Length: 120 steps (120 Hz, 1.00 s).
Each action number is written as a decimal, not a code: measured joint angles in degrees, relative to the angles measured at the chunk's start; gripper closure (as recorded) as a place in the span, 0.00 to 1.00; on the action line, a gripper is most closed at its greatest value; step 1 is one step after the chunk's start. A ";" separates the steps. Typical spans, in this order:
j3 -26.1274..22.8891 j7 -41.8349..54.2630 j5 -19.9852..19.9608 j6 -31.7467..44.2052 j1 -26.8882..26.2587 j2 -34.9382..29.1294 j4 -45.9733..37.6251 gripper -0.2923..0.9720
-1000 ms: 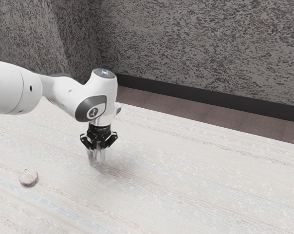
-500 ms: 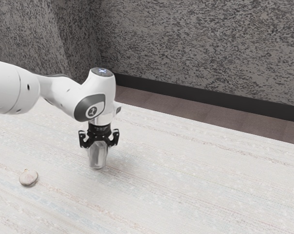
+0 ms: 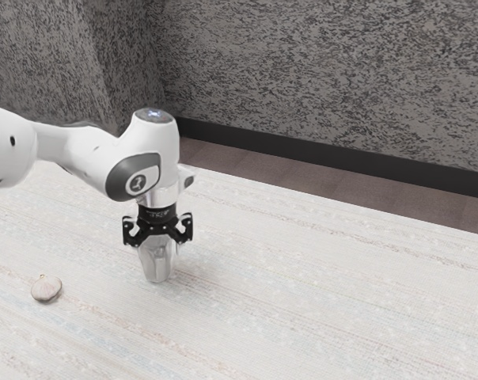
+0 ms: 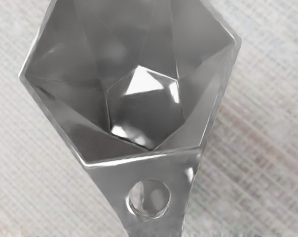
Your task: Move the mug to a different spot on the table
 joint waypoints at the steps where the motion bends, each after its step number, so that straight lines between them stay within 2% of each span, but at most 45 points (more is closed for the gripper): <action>1: -0.02 0.01 -0.03 -0.01 -0.09 -0.35 -0.32 0.33; 27: -1.43 0.73 -0.21 -2.91 -0.52 -5.52 -1.71 0.29; 44: -4.21 5.97 -0.27 -9.91 1.43 -6.06 9.48 0.26; 63: -6.20 17.63 -3.00 -16.43 2.62 -6.59 19.15 0.24; 90: -6.42 30.01 -3.99 -19.84 1.41 -6.69 19.84 0.24; 120: -6.35 39.27 -4.18 -20.63 -0.59 -6.59 19.43 0.23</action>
